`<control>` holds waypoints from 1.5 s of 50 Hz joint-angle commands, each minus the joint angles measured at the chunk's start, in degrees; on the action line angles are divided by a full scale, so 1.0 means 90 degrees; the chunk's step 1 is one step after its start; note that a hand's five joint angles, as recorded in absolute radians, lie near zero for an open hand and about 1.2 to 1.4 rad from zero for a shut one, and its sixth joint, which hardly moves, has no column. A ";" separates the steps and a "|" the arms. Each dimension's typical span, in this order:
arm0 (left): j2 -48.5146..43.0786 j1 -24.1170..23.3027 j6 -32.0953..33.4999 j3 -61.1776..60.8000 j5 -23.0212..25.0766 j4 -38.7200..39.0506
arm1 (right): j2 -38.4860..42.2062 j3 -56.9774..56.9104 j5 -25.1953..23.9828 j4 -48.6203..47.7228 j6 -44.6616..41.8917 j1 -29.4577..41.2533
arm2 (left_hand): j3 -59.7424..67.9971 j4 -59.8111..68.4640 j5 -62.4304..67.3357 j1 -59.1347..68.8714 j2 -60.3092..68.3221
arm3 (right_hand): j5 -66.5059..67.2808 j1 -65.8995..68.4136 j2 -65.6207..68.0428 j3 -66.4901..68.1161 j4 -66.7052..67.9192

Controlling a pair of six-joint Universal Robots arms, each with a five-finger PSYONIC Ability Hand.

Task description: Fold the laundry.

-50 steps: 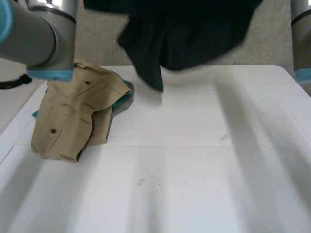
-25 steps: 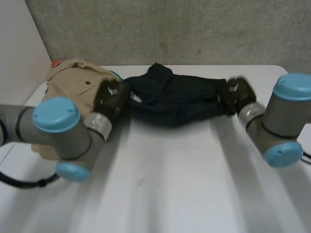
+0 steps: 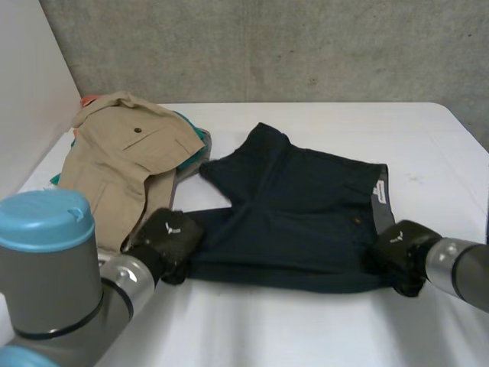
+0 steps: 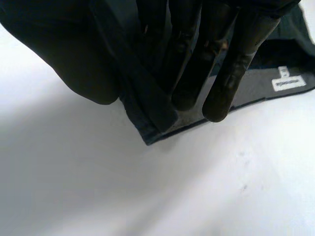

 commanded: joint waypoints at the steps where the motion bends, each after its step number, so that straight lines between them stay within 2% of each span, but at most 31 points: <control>1: 0.0012 -0.0152 0.0062 -0.0061 -0.0020 -0.0384 | -0.0209 0.0310 -0.0075 0.0074 -0.0214 -0.0206 | 0.1287 0.1232 0.1405 0.1770 0.1251 | 0.1578 0.2547 0.1383 0.1228 0.1305; 4: 0.0052 -0.0211 0.0033 -0.0052 0.0009 -0.0393 | -0.0307 0.0330 -0.0173 0.0074 -0.0205 -0.0255 | 0.1287 0.1232 0.1405 0.1770 0.1251 | 0.1578 0.2547 0.1383 0.1228 0.1305; 5: 0.0052 -0.0230 0.0033 -0.0052 0.0009 -0.0393 | -0.0336 0.0321 -0.0241 0.0083 -0.0205 -0.0313 | 0.1287 0.1232 0.1405 0.1770 0.1251 | -0.1227 -0.0259 -0.1423 -0.1578 -0.1501; 6: 0.0042 -0.0240 0.0033 -0.0052 0.0009 -0.0345 | -0.0346 0.0301 -0.0270 0.0083 -0.0195 -0.0342 | 0.1287 0.1232 0.1405 0.1770 0.1251 | -0.2495 -0.1527 -0.2691 -0.2846 -0.2769; 11: 0.0013 -0.0230 0.0033 -0.0022 0.0009 -0.0325 | -0.0745 -0.0069 -0.0602 -0.0073 0.0525 -0.0606 | 0.1287 0.1232 0.1405 0.1770 0.1251 | -0.3440 -0.2472 -0.3636 -0.3791 -0.3714; 12: 0.0003 -0.0230 0.0033 -0.0022 0.0019 -0.0315 | -0.0911 -0.0215 -0.0757 -0.0112 0.1059 -0.0684 | 0.1287 0.1232 0.1405 0.1770 0.1251 | -0.3498 -0.2530 -0.3694 -0.3849 -0.3772; 16: -0.0036 -0.0240 0.0023 -0.0032 0.0019 -0.0306 | -0.1010 -0.0373 -0.1138 -0.0122 0.1960 -0.0811 | 0.1287 0.1232 0.1405 0.1770 0.1251 | -0.3610 -0.2641 -0.3805 -0.3960 -0.3884; 19: -0.0046 -0.0230 0.0023 -0.0032 0.0019 -0.0296 | -0.1010 -0.0315 -0.1334 -0.0093 0.2100 -0.0860 | 0.1287 0.1232 0.1405 0.1770 0.1251 | -0.4040 -0.3071 -0.4235 -0.4390 -0.4313; 23: -0.0046 -0.0201 0.0023 -0.0003 0.0019 -0.0237 | -0.1059 -0.0120 -0.1462 -0.0102 0.2090 -0.0986 | 0.1287 0.1232 0.1405 0.1770 0.1251 | -0.3929 -0.2961 -0.4125 -0.4280 -0.4203; 27: -0.0046 -0.0172 0.0023 0.0026 0.0029 -0.0169 | -0.1078 0.0085 -0.1443 -0.0132 0.2071 -0.1056 | 0.1287 0.1232 0.1405 0.1770 0.1251 | -0.3221 -0.2253 -0.3417 -0.3572 -0.3495; 34: -0.0133 -0.0152 0.0023 0.0221 0.0029 -0.0149 | -0.1263 0.0642 -0.1462 -0.0102 0.1700 -0.1056 | 0.1287 0.1232 0.1405 0.1770 0.1251 | -0.3200 -0.2231 -0.3395 -0.3550 -0.3474; 43: -0.0504 -0.0074 0.0023 0.0573 0.0029 -0.0120 | -0.1518 0.1481 -0.1462 -0.0277 0.0949 -0.1065 | 0.1287 0.1232 0.1405 0.1770 0.1251 | -0.3777 -0.2809 -0.3973 -0.4128 -0.4051; 50: -0.0778 0.0092 0.0023 0.1012 0.0000 -0.0042 | -0.1450 0.1853 -0.1540 -0.0766 0.0840 -0.1056 | 0.1287 0.1232 0.1405 0.1770 0.1251 | -0.4041 -0.3072 -0.4236 -0.4391 -0.4315; 55: -0.0788 0.0131 0.0004 0.1091 0.0000 -0.0042 | -0.1313 0.2029 -0.1511 -0.1380 0.0840 -0.1017 | 0.1287 0.1232 0.1405 0.1770 0.1251 | -0.3910 -0.2942 -0.4106 -0.4261 -0.4184; 58: -0.0788 0.0141 -0.0026 0.1081 -0.0020 -0.0051 | -0.0894 0.2059 -0.1443 -0.1791 0.0840 -0.0987 | 0.1287 0.1232 0.1405 0.1770 0.1251 | -0.3389 -0.2421 -0.3585 -0.3740 -0.3663; 61: -0.0778 0.0141 -0.0036 0.1013 -0.0020 -0.0081 | -0.0562 0.2039 -0.1433 -0.2074 0.0840 -0.0968 | 0.1287 0.1232 0.1405 0.1770 0.1251 | -0.1076 -0.0108 -0.1272 -0.1427 -0.1350; 62: -0.0769 0.0131 -0.0036 0.1003 -0.0020 -0.0091 | -0.0464 0.2000 -0.1423 -0.2133 0.0840 -0.0968 | 0.1287 0.1232 0.1405 0.1770 0.1251 | 0.0263 0.1231 0.0068 -0.0087 -0.0011; 64: -0.0710 0.0111 -0.0036 0.0954 -0.0030 -0.0130 | -0.0424 0.1961 -0.1365 -0.2143 0.0840 -0.0968 | 0.1287 0.1232 0.1405 0.1770 0.1251 | 0.1572 0.2540 0.1376 0.1221 0.1298; 69: -0.0291 0.0092 -0.0104 0.0671 -0.0010 -0.0344 | -0.0482 0.1854 -0.1267 -0.1949 0.0899 -0.0977 | 0.1287 0.1232 0.1405 0.1770 0.1251 | 0.1578 0.2547 0.1383 0.1228 0.1305; 73: 0.0149 0.0053 -0.0016 0.0369 0.0019 -0.0802 | -0.1096 0.1727 -0.1218 -0.1169 0.0811 -0.1046 | 0.1287 0.1232 0.1405 0.1770 0.1251 | 0.1578 0.2547 0.1383 0.1228 0.1305; 74: 0.0227 0.0043 -0.0006 0.0320 0.0029 -0.0920 | -0.1388 0.1630 -0.1218 -0.0683 0.0676 -0.1055 | 0.1287 0.1232 0.1405 0.1770 0.1251 | 0.1578 0.2547 0.1383 0.1228 0.1305; 75: 0.0421 0.0004 0.0052 0.0203 0.0029 -0.1278 | -0.1517 0.1571 -0.1208 -0.0408 0.0578 -0.1056 | 0.1287 0.1232 0.1405 0.1770 0.1251 | 0.1578 0.2547 0.1383 0.1228 0.1305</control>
